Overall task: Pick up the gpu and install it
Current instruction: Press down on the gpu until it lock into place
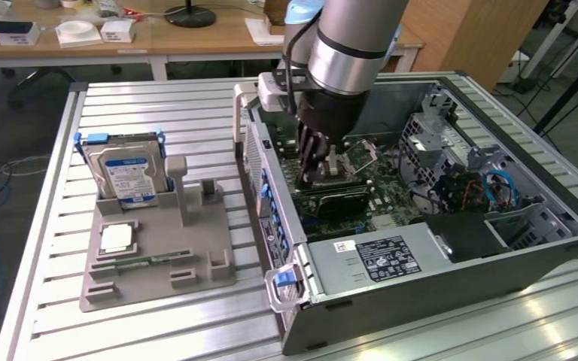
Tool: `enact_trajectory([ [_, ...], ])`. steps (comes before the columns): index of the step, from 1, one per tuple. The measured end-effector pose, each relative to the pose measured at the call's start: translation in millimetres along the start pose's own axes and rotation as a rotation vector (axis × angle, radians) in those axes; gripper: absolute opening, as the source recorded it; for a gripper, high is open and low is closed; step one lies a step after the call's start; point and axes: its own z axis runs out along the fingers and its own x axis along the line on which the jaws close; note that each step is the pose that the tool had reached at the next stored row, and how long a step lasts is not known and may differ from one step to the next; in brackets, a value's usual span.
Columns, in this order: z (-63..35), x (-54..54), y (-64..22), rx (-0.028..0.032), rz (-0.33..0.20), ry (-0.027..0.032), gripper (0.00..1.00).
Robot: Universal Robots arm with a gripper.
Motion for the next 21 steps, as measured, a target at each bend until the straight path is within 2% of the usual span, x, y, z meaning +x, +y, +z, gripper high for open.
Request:
enact_trajectory([
  [4, 0.5, 0.1, 5.1, -0.0029, 0.0, 0.0, 0.11],
  [9, 0.6, 0.2, 8.1, -0.0216, 0.0, -0.0006, 0.11],
  [11, 0.7, 0.0, 9.1, -0.0262, 0.0, -0.0019, 0.11],
  [21, 1.8, -4.5, 13.3, -0.0271, 0.0, -0.0019, 0.11],
])
